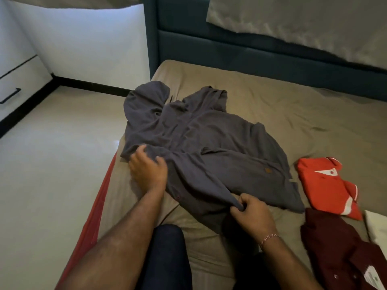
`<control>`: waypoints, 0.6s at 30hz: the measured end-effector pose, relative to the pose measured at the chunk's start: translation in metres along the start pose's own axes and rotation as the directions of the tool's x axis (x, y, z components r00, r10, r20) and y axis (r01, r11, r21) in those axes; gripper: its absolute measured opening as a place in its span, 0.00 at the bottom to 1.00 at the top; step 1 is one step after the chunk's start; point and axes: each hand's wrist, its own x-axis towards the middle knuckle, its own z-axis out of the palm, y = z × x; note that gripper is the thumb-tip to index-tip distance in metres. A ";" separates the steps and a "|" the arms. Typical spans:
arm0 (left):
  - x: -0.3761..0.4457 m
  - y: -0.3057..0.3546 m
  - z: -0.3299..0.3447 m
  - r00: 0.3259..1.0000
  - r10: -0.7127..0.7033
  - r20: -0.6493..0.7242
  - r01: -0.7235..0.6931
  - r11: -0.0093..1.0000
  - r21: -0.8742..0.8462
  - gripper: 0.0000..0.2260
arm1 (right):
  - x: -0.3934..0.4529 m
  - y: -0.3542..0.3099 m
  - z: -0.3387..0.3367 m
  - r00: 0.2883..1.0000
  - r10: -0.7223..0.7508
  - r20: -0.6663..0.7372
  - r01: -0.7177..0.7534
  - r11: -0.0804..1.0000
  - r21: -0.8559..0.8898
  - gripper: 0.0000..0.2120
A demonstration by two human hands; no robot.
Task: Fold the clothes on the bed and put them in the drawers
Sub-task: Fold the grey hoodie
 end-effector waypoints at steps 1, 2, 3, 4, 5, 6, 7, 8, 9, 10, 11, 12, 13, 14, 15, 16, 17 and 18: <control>0.003 0.010 0.006 0.958 0.276 0.085 -0.278 0.961 0.014 0.21 | 0.004 -0.001 -0.003 1.000 -0.013 0.015 0.012 0.999 0.030 0.13; 0.007 0.020 0.017 0.845 0.479 0.237 -0.489 0.872 -0.022 0.20 | 0.008 -0.003 -0.006 0.999 -0.029 0.034 0.027 0.998 0.057 0.14; 0.010 0.030 0.031 0.717 0.563 0.411 -0.606 0.795 -0.030 0.21 | 0.014 -0.003 -0.006 0.998 -0.043 0.050 0.040 0.996 0.077 0.14; 0.011 0.039 0.044 0.626 0.555 0.548 -0.669 0.743 0.012 0.22 | 0.016 -0.004 -0.006 0.997 -0.054 0.062 0.048 0.995 0.091 0.14; 0.014 0.045 0.058 0.586 0.501 0.637 -0.706 0.701 0.098 0.25 | 0.019 -0.004 -0.005 0.996 -0.062 0.070 0.054 0.992 0.111 0.15; 0.018 0.049 0.070 0.588 0.427 0.687 -0.716 0.670 0.197 0.26 | 0.019 -0.004 -0.002 0.995 -0.068 0.072 0.057 0.989 0.139 0.15; 0.022 0.049 0.080 0.606 0.352 0.713 -0.707 0.650 0.280 0.27 | 0.017 -0.003 0.001 0.995 -0.072 0.068 0.060 0.984 0.166 0.16; 0.027 0.049 0.091 0.619 0.297 0.727 -0.695 0.639 0.331 0.27 | 0.019 -0.002 0.003 0.996 -0.069 0.062 0.056 0.981 0.188 0.16; 0.032 0.045 0.098 0.625 0.262 0.736 -0.693 0.620 0.368 0.25 | 0.018 -0.001 0.005 0.996 -0.059 0.060 0.045 0.977 0.210 0.16; 0.037 0.042 0.107 0.623 0.262 0.737 -0.702 0.603 0.379 0.21 | 0.022 0.002 0.005 0.997 -0.050 0.062 0.034 0.970 0.239 0.17; 0.040 0.036 0.110 0.614 0.299 0.731 -0.720 0.592 0.363 0.17 | 0.024 0.003 0.004 0.996 -0.044 0.076 0.023 0.966 0.258 0.17; 0.043 0.031 0.115 0.601 0.352 0.717 -0.729 0.609 0.312 0.13 | 0.029 0.007 0.001 0.994 -0.037 0.099 0.010 0.967 0.254 0.18; 0.045 0.027 0.119 0.611 0.403 0.681 -0.706 0.667 0.238 0.10 | 0.035 0.013 -0.004 0.990 -0.033 0.135 0.003 0.975 0.220 0.18; 0.050 0.025 0.118 0.643 0.440 0.627 -0.670 0.720 0.181 0.08 | 0.042 0.016 -0.012 0.981 -0.042 0.190 0.012 0.987 0.158 0.17; 0.055 0.025 0.120 0.676 0.461 0.574 -0.649 0.742 0.169 0.07 | 0.051 0.022 -0.021 0.962 -0.045 0.270 0.023 0.996 0.084 0.16; 0.064 0.025 0.120 0.700 0.497 0.512 -0.658 0.728 0.193 0.08 | 0.060 0.026 -0.031 0.933 -0.049 0.356 0.053 0.999 0.000 0.14; 0.074 0.025 0.119 0.710 0.522 0.473 -0.674 0.698 0.241 0.08 | 0.069 0.029 -0.040 0.904 -0.051 0.424 0.097 0.992 -0.087 0.13; 0.083 0.027 0.121 0.707 0.540 0.456 -0.689 0.672 0.273 0.09 | 0.080 0.034 -0.049 0.888 -0.052 0.456 0.141 0.976 -0.164 0.12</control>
